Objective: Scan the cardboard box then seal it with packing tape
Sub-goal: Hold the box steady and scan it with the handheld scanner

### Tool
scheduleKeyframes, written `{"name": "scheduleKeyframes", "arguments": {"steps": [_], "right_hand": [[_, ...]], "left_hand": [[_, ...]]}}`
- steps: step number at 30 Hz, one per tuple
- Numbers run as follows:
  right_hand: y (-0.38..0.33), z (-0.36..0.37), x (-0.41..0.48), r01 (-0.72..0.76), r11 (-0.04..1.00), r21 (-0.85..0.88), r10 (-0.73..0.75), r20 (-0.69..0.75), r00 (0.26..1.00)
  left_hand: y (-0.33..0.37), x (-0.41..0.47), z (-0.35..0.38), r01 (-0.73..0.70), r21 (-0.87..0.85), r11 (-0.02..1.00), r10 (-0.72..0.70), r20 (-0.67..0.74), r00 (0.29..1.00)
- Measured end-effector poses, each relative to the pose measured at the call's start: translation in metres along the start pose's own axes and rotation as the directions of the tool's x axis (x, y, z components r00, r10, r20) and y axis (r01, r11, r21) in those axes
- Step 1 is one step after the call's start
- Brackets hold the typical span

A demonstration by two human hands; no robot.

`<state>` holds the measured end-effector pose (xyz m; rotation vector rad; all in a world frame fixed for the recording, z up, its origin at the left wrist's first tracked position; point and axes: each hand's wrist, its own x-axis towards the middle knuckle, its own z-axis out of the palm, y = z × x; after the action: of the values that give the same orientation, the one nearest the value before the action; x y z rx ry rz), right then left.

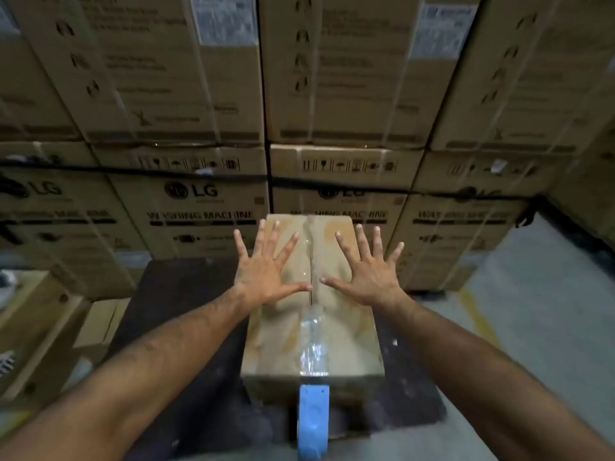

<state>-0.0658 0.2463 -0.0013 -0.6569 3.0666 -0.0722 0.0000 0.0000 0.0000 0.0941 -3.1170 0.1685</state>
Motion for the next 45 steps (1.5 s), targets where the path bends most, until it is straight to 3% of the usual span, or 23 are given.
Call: {"name": "scheduleKeyframes", "arguments": {"steps": [3,10,17,20,23,25,27,30,34,39,45], "right_hand": [[-0.001,0.02,-0.021,-0.003,0.999,-0.032,0.006,0.085,0.996],[0.006,0.064,-0.067,-0.01,1.0,-0.025,0.015,0.194,0.981],[-0.008,0.08,-0.106,-0.015,0.998,0.058,0.006,0.151,0.989],[-0.023,0.069,-0.136,-0.134,0.945,0.298,0.169,-0.094,0.981],[-0.035,0.052,-0.181,-0.21,0.72,0.662,0.465,-0.234,0.854],[-0.041,0.049,-0.21,-0.269,0.578,0.771,0.566,-0.141,0.812],[-0.049,0.055,-0.23,-0.377,0.545,0.749,0.577,-0.009,0.817],[-0.06,0.068,-0.248,-0.527,0.615,0.587,0.543,0.17,0.822],[-0.068,0.078,-0.257,-0.587,0.707,0.395,0.474,0.352,0.807],[-0.07,0.081,-0.257,-0.618,0.669,0.413,0.402,0.499,0.768],[-0.09,0.096,-0.251,-0.553,0.716,0.426,0.304,0.523,0.796]], "left_hand": [[0.012,-0.02,0.023,-0.039,-0.038,0.999,0.042,0.099,0.994],[0.025,-0.055,0.067,-0.034,-0.138,0.99,0.058,0.176,0.983],[0.037,-0.053,0.077,-0.019,-0.183,0.983,0.053,0.18,0.982],[0.04,-0.044,0.078,-0.01,-0.234,0.972,0.057,0.197,0.979],[0.039,-0.037,0.085,0.006,-0.254,0.967,0.051,0.219,0.974],[0.038,-0.036,0.091,0.003,-0.232,0.973,0.05,0.221,0.974],[0.039,-0.035,0.094,-0.006,-0.207,0.978,0.051,0.214,0.975],[0.041,-0.035,0.096,0.005,-0.203,0.979,0.035,0.192,0.981],[0.041,-0.036,0.098,0.005,-0.197,0.98,0.032,0.186,0.982],[0.04,-0.035,0.102,0.017,-0.193,0.981,0.02,0.189,0.982],[0.04,-0.035,0.102,0.022,-0.189,0.982,0.012,0.178,0.984]]}}
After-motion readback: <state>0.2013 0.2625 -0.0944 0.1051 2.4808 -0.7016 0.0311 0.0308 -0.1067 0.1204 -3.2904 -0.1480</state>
